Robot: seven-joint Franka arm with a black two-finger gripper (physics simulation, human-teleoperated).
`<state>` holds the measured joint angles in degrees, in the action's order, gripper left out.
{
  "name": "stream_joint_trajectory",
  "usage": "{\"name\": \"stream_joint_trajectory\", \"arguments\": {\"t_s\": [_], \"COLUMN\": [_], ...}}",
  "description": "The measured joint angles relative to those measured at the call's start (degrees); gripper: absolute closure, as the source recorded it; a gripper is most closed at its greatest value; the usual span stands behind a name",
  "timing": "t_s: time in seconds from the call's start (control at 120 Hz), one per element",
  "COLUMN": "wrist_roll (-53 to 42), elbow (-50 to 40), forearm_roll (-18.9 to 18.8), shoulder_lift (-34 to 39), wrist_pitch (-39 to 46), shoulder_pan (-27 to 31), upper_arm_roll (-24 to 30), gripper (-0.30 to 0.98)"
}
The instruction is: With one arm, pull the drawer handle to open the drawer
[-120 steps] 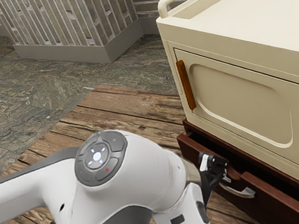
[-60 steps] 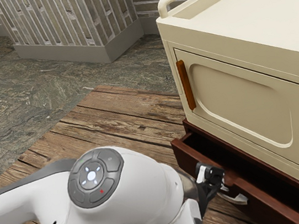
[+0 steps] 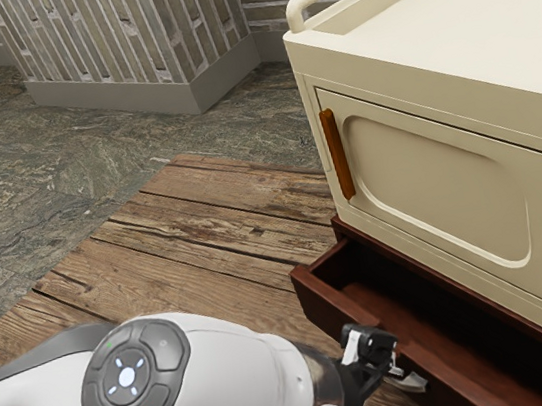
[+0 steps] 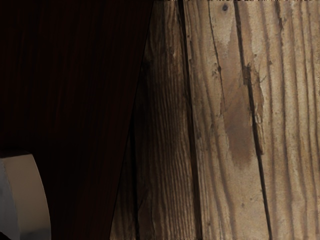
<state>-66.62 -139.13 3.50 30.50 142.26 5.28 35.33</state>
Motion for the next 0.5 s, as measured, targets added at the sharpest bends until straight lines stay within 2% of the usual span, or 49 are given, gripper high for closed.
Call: {"name": "stream_joint_trajectory", "arguments": {"t_s": [0.1, 0.242, 0.5], "wrist_roll": [0.2, 0.4, 0.6], "elbow": [-0.9, -3.1, -5.0], "forearm_roll": [0.3, 0.3, 0.5], "shoulder_lift": [1.4, 3.1, 5.1], "wrist_pitch": [-0.3, -0.5, -0.5], "shoulder_pan": [-0.9, -4.8, -8.5], "upper_arm_roll": [-0.3, -4.2, -7.6], "gripper": [0.04, 0.03, 0.05]}}
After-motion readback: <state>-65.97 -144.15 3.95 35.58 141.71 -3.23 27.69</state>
